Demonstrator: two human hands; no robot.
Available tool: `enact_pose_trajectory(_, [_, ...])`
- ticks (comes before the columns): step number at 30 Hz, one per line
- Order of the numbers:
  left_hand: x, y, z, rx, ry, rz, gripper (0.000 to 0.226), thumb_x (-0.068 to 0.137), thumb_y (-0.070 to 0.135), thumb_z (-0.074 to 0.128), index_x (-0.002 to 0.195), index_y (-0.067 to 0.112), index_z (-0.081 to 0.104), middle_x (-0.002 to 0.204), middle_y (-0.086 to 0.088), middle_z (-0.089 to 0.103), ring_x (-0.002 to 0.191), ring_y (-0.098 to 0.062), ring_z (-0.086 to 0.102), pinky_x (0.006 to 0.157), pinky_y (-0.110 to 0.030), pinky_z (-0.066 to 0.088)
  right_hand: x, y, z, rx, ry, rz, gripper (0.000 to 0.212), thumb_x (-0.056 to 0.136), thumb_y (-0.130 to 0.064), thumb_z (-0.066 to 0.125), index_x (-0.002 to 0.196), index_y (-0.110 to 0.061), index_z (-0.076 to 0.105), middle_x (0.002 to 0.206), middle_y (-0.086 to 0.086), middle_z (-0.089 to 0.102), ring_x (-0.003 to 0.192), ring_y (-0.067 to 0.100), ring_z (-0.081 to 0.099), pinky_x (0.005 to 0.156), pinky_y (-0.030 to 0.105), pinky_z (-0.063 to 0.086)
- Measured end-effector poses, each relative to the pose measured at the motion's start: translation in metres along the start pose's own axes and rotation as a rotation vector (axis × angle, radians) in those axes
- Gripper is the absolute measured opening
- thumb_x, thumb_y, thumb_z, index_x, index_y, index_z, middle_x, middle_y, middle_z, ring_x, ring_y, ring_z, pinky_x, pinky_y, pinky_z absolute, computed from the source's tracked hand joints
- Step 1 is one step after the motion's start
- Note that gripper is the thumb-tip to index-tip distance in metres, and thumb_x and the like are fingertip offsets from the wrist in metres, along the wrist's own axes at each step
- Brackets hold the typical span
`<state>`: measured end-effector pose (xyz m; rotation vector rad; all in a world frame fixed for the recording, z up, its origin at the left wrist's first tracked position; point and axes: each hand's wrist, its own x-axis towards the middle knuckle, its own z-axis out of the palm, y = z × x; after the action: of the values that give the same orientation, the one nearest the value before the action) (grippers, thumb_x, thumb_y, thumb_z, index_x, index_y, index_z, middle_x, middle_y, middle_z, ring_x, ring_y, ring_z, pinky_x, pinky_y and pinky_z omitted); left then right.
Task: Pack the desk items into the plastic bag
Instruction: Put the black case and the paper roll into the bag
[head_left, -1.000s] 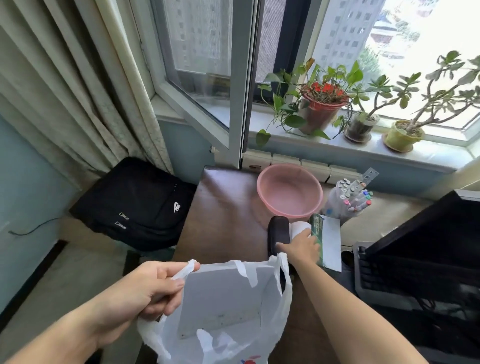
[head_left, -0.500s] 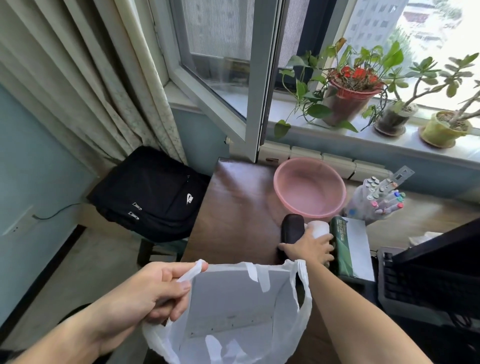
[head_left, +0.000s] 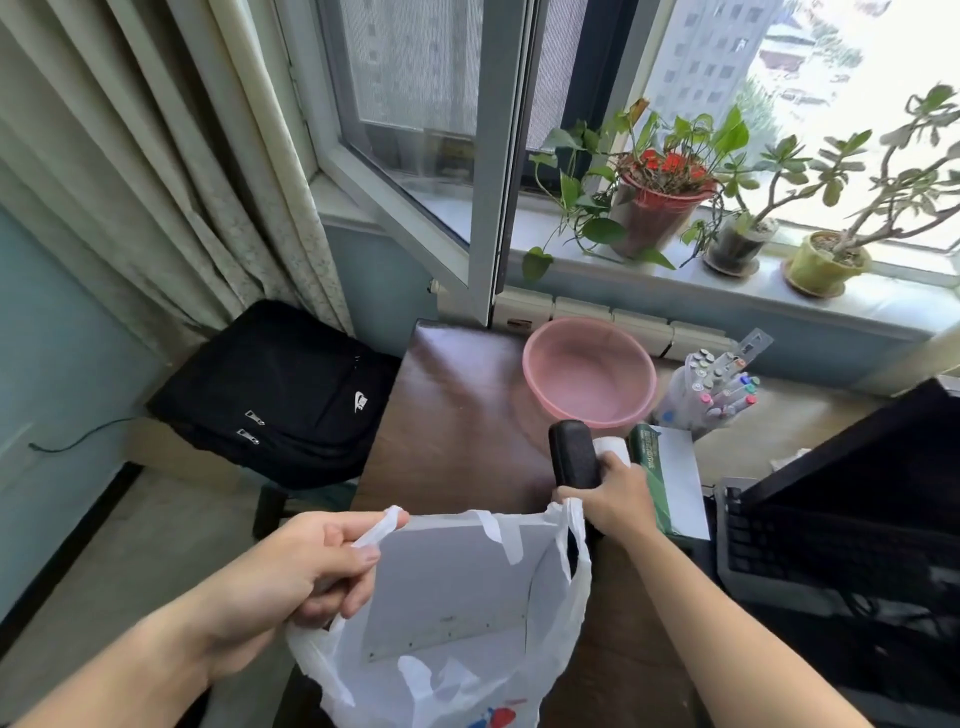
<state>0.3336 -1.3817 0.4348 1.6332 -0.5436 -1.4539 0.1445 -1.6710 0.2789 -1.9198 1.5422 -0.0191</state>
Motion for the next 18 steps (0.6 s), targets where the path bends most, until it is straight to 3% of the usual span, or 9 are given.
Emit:
enact_pose_trajectory(2, [-0.004, -0.002, 0.002, 0.008, 0.0, 0.005, 0.042, 0.097, 0.007, 0.046, 0.128, 0.029, 0.063, 0.059, -0.01, 0.048, 0.045, -0.012, 0.022, 0.059, -0.035, 0.014, -0.011, -0.012, -0.022, 0.159, 0.071, -0.067, 0.052, 0.042, -0.055, 0.074, 0.081, -0.026, 0.056, 0.095, 0.011, 0.065, 0.079, 0.023, 0.063, 0.061, 0.034, 0.05])
enact_pose_trajectory(3, [-0.005, -0.003, 0.003, 0.009, 0.001, 0.008, 0.042, 0.097, 0.007, 0.044, 0.128, 0.029, 0.061, 0.059, -0.01, 0.048, 0.044, -0.011, 0.023, 0.057, -0.033, 0.015, -0.018, -0.019, -0.035, 0.244, 0.097, -0.097, 0.05, 0.044, -0.052, 0.077, 0.082, -0.026, 0.058, 0.092, 0.01, 0.067, 0.08, 0.023, 0.065, 0.061, 0.036, 0.052])
enact_pose_trajectory(5, [-0.008, -0.004, 0.005, 0.024, 0.003, 0.018, 0.042, 0.098, 0.007, 0.044, 0.129, 0.031, 0.059, 0.058, -0.008, 0.048, 0.044, -0.01, 0.024, 0.054, -0.028, 0.019, -0.038, -0.04, -0.065, 0.476, 0.12, -0.18, 0.046, 0.048, -0.042, 0.084, 0.086, -0.026, 0.062, 0.09, 0.008, 0.071, 0.084, 0.027, 0.07, 0.069, 0.045, 0.06])
enact_pose_trajectory(8, [-0.009, -0.007, 0.006, 0.024, 0.011, 0.031, 0.042, 0.098, 0.008, 0.043, 0.132, 0.029, 0.057, 0.059, -0.008, 0.048, 0.044, -0.01, 0.025, 0.055, -0.03, 0.018, -0.077, -0.076, -0.106, 0.78, 0.089, -0.347, 0.04, 0.061, -0.024, 0.087, 0.094, -0.032, 0.065, 0.104, 0.013, 0.072, 0.094, 0.033, 0.071, 0.076, 0.05, 0.062])
enact_pose_trajectory(12, [-0.01, -0.009, 0.009, -0.026, -0.011, 0.054, 0.039, 0.097, 0.008, 0.044, 0.129, 0.026, 0.059, 0.058, -0.008, 0.046, 0.046, -0.01, 0.025, 0.055, -0.031, 0.015, -0.137, -0.118, -0.128, 1.149, -0.013, -0.536, 0.044, 0.062, -0.025, 0.079, 0.104, -0.027, 0.066, 0.112, 0.02, 0.069, 0.105, 0.039, 0.067, 0.078, 0.045, 0.059])
enact_pose_trajectory(14, [-0.013, -0.009, 0.012, -0.056, -0.013, 0.063, 0.036, 0.096, 0.009, 0.046, 0.125, 0.023, 0.061, 0.056, -0.008, 0.045, 0.049, -0.013, 0.023, 0.051, -0.026, 0.02, -0.167, -0.131, -0.115, 1.239, -0.066, -0.59, 0.048, 0.063, -0.023, 0.077, 0.109, -0.019, 0.062, 0.102, 0.009, 0.07, 0.098, 0.033, 0.067, 0.078, 0.048, 0.058])
enact_pose_trajectory(16, [-0.016, -0.008, 0.014, -0.072, -0.011, 0.086, 0.025, 0.096, 0.017, 0.049, 0.111, 0.012, 0.069, 0.055, -0.01, 0.042, 0.051, -0.017, 0.022, 0.05, -0.025, 0.024, -0.192, -0.135, -0.087, 1.25, -0.09, -0.593, 0.052, 0.062, -0.024, 0.076, 0.11, -0.018, 0.059, 0.092, -0.003, 0.071, 0.091, 0.024, 0.066, 0.081, 0.05, 0.056])
enact_pose_trajectory(18, [-0.018, -0.006, 0.015, -0.091, -0.029, 0.09, 0.04, 0.093, 0.038, 0.051, 0.076, 0.006, 0.067, 0.051, -0.007, 0.041, 0.05, -0.018, 0.02, 0.052, -0.027, 0.021, -0.212, -0.132, -0.057, 1.198, -0.102, -0.577, 0.057, 0.059, -0.027, 0.079, 0.112, -0.021, 0.059, 0.091, -0.003, 0.071, 0.088, 0.017, 0.068, 0.078, 0.04, 0.059])
